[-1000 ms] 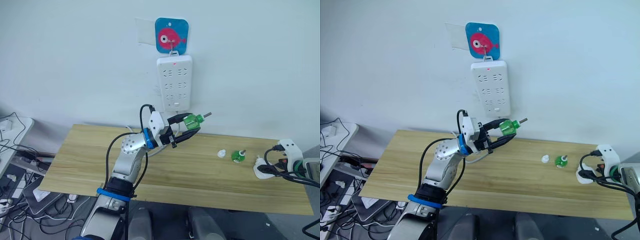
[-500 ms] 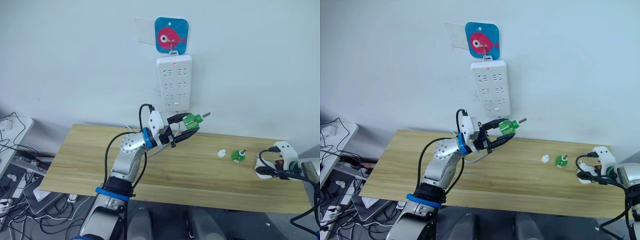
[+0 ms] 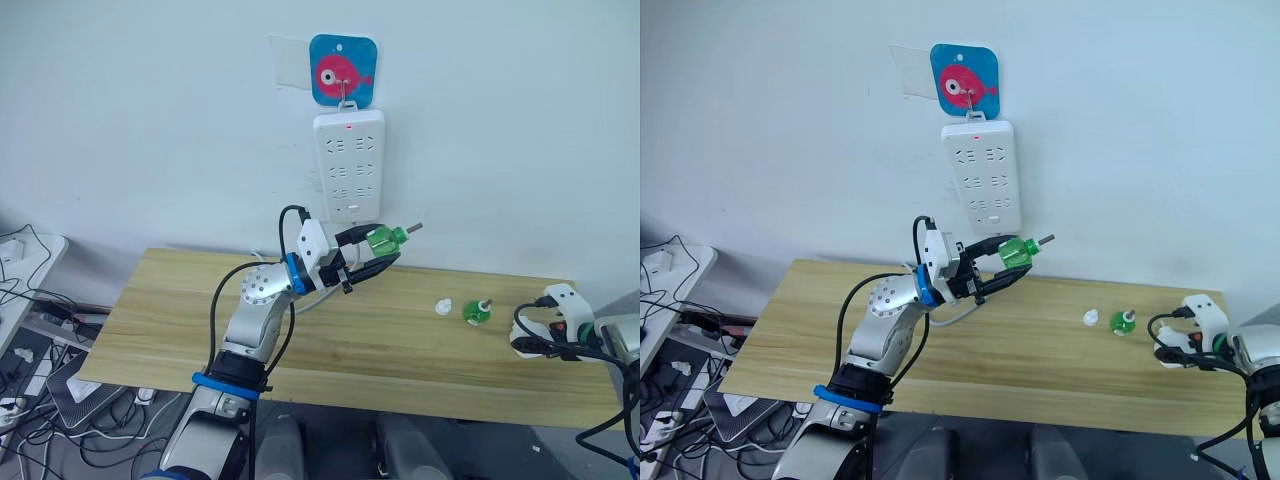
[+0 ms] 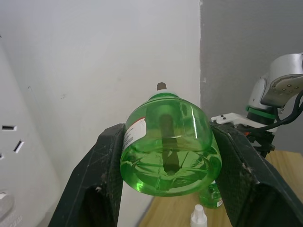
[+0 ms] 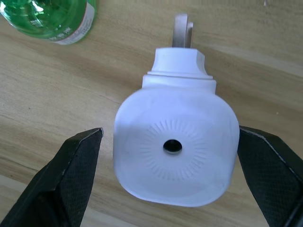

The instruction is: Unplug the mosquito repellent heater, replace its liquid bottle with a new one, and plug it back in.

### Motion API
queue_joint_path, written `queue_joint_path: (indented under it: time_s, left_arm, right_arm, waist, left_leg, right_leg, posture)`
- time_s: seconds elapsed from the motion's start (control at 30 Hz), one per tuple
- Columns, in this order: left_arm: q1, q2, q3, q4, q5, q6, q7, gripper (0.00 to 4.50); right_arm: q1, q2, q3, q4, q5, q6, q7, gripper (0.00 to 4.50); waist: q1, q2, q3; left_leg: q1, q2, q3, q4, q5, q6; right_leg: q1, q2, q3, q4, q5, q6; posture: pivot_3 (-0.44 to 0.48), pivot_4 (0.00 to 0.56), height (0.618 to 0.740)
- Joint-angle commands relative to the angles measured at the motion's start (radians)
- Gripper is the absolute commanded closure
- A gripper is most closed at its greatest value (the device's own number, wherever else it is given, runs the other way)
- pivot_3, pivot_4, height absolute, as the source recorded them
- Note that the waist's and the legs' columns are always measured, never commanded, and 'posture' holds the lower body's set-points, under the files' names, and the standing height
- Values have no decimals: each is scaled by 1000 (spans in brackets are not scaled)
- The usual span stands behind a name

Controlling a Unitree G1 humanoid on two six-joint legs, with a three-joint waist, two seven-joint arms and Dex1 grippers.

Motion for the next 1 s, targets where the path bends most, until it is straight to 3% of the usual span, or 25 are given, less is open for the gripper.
queue_joint_path:
  time_s: [0.03, 0.07, 0.33, 0.5, 0.6, 0.73, 0.93, 1.0]
  left_arm:
    - [-5, -3, -5, -40, -6, -7, 3, 2258]
    - [-2, -3, -7, -44, -7, -4, 2, 2258]
    - [1, 14, -1, -45, -34, 19, -37, 2258]
    - [-6, 74, 0, -58, -94, 82, -153, 2258]
    - [-30, 130, -1, -68, -146, 158, -259, 2258]
    - [-61, 162, -6, -70, -183, 217, -333, 2258]
    - [-92, 158, -15, -57, -185, 255, -385, 2258]
    - [-98, 152, -14, -51, -179, 245, -390, 2258]
  right_arm:
    - [-13, -4, -22, 11, -10, -12, 21, 1260]
    - [-12, -4, -24, 12, -10, -10, 24, 1521]
    - [29, -109, -86, -88, 30, 6, 137, 1531]
    - [107, -226, -233, -312, 259, 280, 324, 1531]
    - [186, -242, -456, -501, 480, 552, 373, 1531]
    - [131, -132, -671, -632, 741, 833, 262, 1531]
    - [110, 21, -694, -720, 1286, 845, -142, 1531]
    - [147, 35, -642, -749, 1501, 739, -339, 1531]
  waist:
    - [-1, -1, 0]
    - [-2, -2, 1]
    - [1, 3, 4]
    - [-2, 6, 6]
    - [-2, 6, 6]
    - [-7, 5, 6]
    - [-7, 4, 7]
    - [-6, 4, 7]
  left_leg:
    - [0, 0, 0, 0, 0, 0]
    - [1, 0, 0, 0, 0, 0]
    - [0, -1, 0, 0, 0, 0]
    - [0, -2, 0, -1, 0, 0]
    - [0, -1, -1, -1, 0, 0]
    - [0, -1, -1, -1, 0, 0]
    - [-3, -1, -1, -1, 0, 0]
    - [-4, -1, -1, -2, 0, 0]
  right_leg:
    - [0, 0, 0, 0, 0, 0]
    - [1, 0, 0, 0, 0, 0]
    - [0, -1, 0, -1, 0, 0]
    - [0, -2, 0, -1, 0, 0]
    - [0, -1, -1, -1, 0, 0]
    - [1, 0, -1, -1, 0, 0]
    - [0, 0, -1, -6, 0, 1]
    - [0, 0, -1, -8, 0, 1]
  posture:
    - [81, 214, 740]
    - [81, 214, 740]
    - [69, 209, 740]
    - [59, 203, 740]
    - [43, 199, 740]
    - [21, 193, 740]
    - [10, 189, 740]
    - [10, 189, 740]
